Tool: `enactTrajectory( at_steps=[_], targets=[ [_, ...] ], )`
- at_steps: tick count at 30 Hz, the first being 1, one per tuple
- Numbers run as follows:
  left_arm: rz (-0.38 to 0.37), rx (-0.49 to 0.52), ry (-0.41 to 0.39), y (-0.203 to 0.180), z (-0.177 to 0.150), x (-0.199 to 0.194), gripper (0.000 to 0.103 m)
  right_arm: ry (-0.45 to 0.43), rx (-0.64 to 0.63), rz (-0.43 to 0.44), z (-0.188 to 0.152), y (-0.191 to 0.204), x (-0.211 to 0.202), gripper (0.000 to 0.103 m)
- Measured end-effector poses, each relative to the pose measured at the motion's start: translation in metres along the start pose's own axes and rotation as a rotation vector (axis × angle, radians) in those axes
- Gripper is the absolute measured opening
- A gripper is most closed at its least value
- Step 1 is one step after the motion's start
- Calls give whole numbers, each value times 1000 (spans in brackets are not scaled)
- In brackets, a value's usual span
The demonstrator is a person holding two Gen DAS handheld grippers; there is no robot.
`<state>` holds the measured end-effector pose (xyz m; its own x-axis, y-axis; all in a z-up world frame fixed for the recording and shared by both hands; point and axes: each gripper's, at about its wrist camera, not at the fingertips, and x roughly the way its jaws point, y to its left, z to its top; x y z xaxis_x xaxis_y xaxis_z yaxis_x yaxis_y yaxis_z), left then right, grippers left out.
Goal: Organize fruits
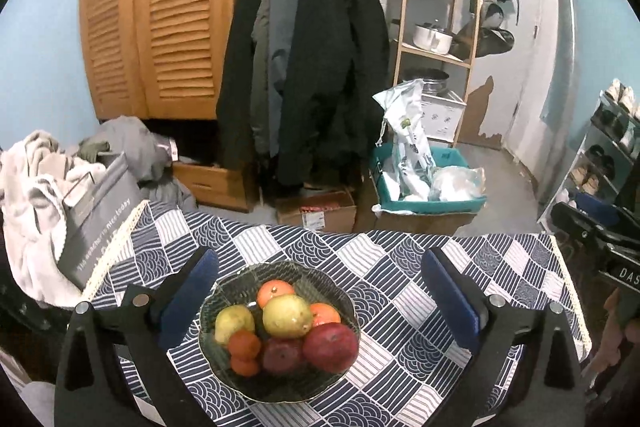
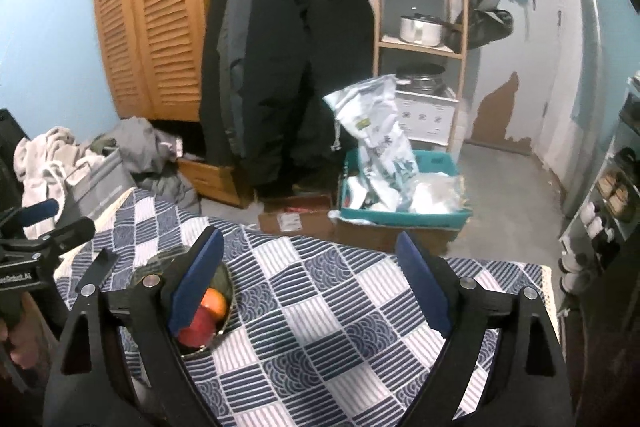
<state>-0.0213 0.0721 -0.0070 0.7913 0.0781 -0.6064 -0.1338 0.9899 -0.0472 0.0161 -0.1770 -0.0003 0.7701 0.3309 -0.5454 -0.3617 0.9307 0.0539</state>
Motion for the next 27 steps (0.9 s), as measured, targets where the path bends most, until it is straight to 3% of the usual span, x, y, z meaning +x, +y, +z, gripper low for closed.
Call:
enactTrajectory(
  at_steps=[15,27],
  targets=[
    [-12,2,-39,-23,9,-2,102,-19,-12,-108,-10,-28,-6,88],
    [-2,25,-48,-33,11,-1,102,-26,-1,-129,-12,-38,-5,88]
  ],
)
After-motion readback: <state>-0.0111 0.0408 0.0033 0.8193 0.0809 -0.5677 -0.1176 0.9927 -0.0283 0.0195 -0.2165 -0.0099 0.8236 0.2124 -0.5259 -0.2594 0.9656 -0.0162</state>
